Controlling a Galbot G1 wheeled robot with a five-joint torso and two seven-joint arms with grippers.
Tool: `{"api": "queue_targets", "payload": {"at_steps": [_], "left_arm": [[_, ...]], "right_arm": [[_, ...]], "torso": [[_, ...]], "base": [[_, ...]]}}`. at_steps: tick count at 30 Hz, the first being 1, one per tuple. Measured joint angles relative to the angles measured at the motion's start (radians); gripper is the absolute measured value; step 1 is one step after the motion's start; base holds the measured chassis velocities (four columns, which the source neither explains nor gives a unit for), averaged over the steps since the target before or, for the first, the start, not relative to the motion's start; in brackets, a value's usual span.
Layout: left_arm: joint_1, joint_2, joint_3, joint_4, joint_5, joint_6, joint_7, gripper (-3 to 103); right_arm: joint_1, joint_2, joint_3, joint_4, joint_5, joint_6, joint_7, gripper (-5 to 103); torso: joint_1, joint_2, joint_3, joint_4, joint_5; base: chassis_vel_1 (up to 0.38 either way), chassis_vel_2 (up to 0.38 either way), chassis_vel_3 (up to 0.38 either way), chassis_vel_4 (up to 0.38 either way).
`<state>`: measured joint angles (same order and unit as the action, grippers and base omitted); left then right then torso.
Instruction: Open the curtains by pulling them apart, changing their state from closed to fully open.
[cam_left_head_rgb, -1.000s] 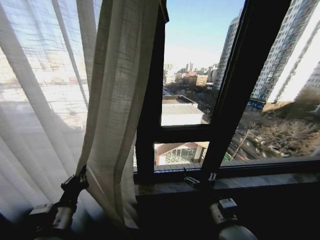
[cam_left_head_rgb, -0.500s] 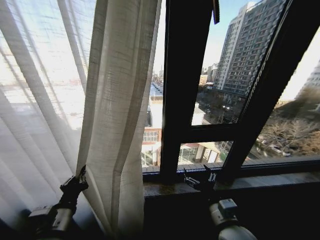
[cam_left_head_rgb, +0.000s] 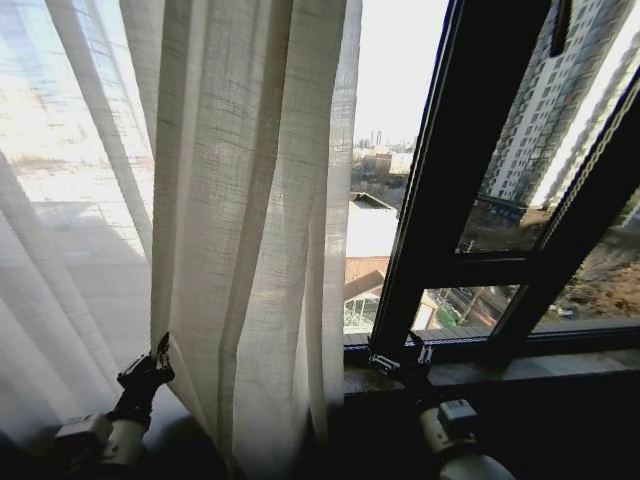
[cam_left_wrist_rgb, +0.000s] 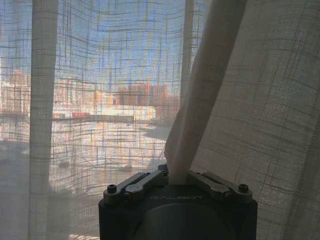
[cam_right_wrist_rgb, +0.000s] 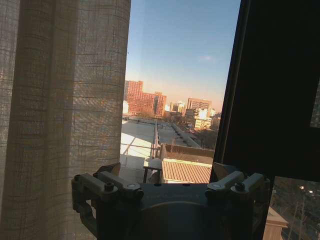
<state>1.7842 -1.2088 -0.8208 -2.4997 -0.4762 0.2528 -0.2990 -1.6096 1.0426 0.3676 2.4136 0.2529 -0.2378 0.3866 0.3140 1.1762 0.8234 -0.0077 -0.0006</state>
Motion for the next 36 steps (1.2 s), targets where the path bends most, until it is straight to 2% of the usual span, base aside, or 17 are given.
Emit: {"api": "queue_targets", "payload": {"at_steps": [5,12,14,23,36], "left_arm": [[0.005,-0.005,0.0,0.0,0.008,-0.007,0.001,0],[0.005,-0.011,0.002,0.0,0.008,-0.007,0.002,0],[0.005,-0.011,0.004,0.0,0.009,-0.007,0.002,0],[0.009,-0.011,-0.002,0.0,0.01,-0.007,0.002,0],[0.006,-0.014,0.008,-0.001,0.017,-0.007,0.005,0]], "right_arm": [[-0.004,0.001,-0.002,0.006,0.0,0.0,0.002,100],[-0.002,0.001,-0.003,0.002,-0.002,0.0,-0.005,100],[0.002,0.002,-0.004,-0.002,-0.002,0.001,-0.005,100],[0.014,-0.005,-0.008,-0.009,0.002,0.003,-0.005,100],[0.013,-0.002,-0.007,-0.019,0.003,0.009,-0.002,100]], "torso": [[0.0,0.0,0.0,-0.0001,0.002],[0.0,0.0,0.0,0.0,0.0014],[0.0,0.0,0.0,0.0002,0.0001],[0.0,0.0,0.0,0.0,0.0011],[0.0,0.0,0.0,-0.0002,0.0003]], "base": [[-0.004,-0.01,0.008,0.008],[-0.037,-0.025,0.052,0.043],[0.0,0.0,0.0,0.0],[0.014,0.015,-0.02,-0.015],[0.2,0.205,-0.201,-0.205]]}}
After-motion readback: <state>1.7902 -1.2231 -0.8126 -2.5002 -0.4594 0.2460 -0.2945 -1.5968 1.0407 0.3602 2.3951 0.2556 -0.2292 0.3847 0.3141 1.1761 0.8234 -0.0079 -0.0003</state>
